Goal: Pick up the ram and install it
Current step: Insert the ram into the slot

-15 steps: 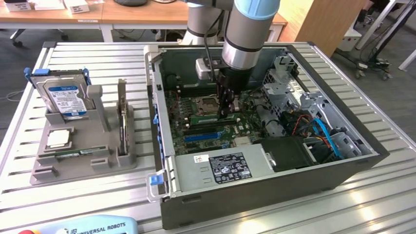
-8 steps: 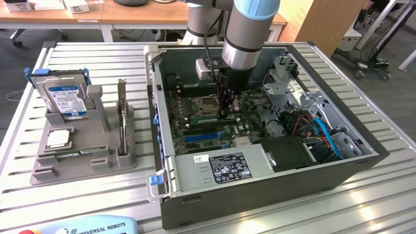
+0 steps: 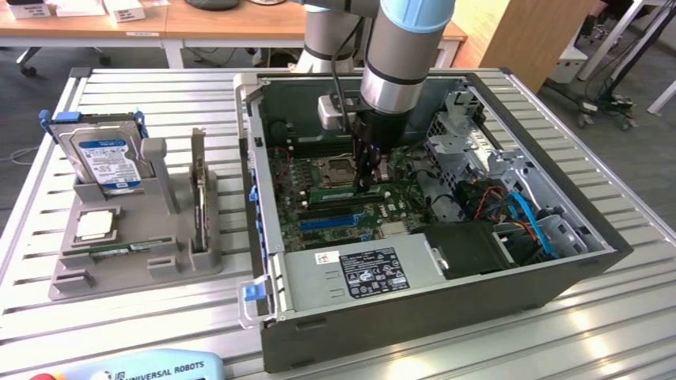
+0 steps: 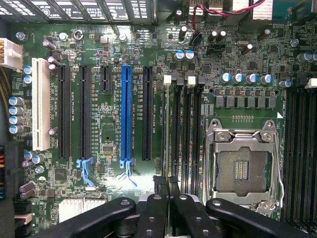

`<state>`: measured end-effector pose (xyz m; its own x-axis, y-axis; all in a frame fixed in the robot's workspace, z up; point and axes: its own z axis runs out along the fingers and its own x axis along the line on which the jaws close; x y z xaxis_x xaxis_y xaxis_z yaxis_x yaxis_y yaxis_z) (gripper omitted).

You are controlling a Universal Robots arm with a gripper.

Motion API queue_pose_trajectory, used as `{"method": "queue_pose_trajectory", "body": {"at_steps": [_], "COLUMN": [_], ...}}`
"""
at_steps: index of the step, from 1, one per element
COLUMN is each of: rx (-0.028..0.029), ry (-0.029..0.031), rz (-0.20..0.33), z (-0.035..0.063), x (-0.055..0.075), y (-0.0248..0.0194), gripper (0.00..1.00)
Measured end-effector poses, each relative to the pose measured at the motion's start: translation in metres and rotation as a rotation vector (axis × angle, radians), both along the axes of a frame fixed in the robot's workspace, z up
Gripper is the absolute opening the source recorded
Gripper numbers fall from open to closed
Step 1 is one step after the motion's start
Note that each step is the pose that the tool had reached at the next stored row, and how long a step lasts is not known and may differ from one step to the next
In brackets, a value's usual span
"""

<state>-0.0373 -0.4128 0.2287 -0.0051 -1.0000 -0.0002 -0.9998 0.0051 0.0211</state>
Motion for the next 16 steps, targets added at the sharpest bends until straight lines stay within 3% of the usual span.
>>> {"method": "queue_pose_trajectory", "body": {"at_steps": [16], "rx": [0.0000], "ry": [0.0000], "rz": [-0.010], "z": [-0.0001], "x": [0.0000], "y": [0.0000], "gripper": [0.11]}}
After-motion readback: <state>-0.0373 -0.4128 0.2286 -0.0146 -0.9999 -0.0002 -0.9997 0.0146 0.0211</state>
